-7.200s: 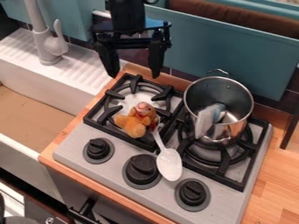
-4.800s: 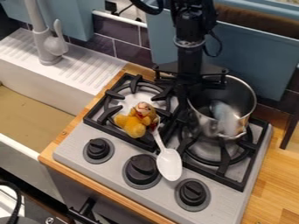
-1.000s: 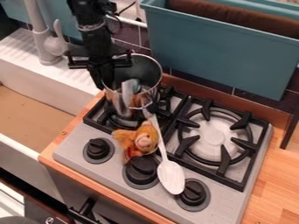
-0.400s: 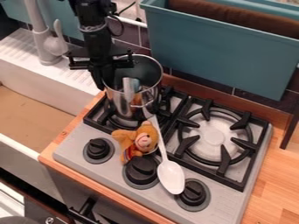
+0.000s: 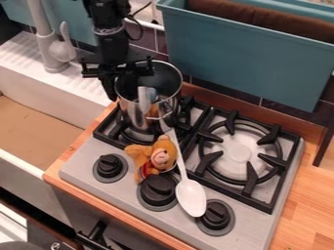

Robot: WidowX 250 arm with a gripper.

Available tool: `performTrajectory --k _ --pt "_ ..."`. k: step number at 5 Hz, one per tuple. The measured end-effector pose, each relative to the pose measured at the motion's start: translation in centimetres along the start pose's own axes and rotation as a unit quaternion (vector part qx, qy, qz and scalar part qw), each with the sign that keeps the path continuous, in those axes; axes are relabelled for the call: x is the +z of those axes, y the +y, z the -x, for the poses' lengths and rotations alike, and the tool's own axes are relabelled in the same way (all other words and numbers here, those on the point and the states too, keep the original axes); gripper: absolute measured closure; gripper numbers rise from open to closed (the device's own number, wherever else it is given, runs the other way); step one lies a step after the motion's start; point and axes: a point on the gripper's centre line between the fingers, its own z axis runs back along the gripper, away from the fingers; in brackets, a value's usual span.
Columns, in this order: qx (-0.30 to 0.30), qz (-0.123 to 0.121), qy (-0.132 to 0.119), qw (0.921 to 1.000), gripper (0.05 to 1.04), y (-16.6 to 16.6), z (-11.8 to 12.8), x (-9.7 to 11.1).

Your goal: Move the silver pot to the left side burner

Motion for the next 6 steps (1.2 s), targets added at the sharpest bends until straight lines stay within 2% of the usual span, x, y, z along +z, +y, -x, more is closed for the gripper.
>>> performTrajectory --k 1,2,4,5,6 --pt "0.000 0.002 0.000 1.0000 0.312 -0.1 -0.2 0.2" --pt "0.012 -0.004 0.014 0.9998 0.092 0.1 0.1 0.5" --pt "0.054 -0.006 -0.021 0.9983 0.085 0.3 -0.8 4.1" --pt "0.073 -0.005 -0.008 0.9973 0.085 0.0 -1.3 6.1" --pt "0.046 -0.002 0.011 0.9989 0.085 -1.4 -0.5 6.4"
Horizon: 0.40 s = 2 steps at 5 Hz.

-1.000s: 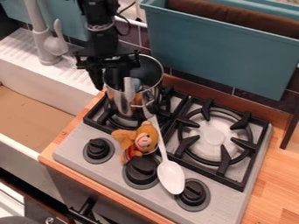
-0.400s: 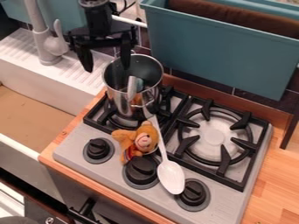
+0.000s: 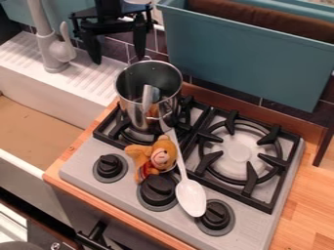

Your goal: Move the silver pot to the left side burner

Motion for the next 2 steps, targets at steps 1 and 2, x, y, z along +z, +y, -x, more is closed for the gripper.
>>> performTrajectory --k 1,2 --pt "-0.049 -0.009 -0.003 0.9988 0.085 -2.6 1.0 -0.3" --pt "-0.084 -0.001 -0.024 0.9962 0.085 -4.4 2.2 -0.9"
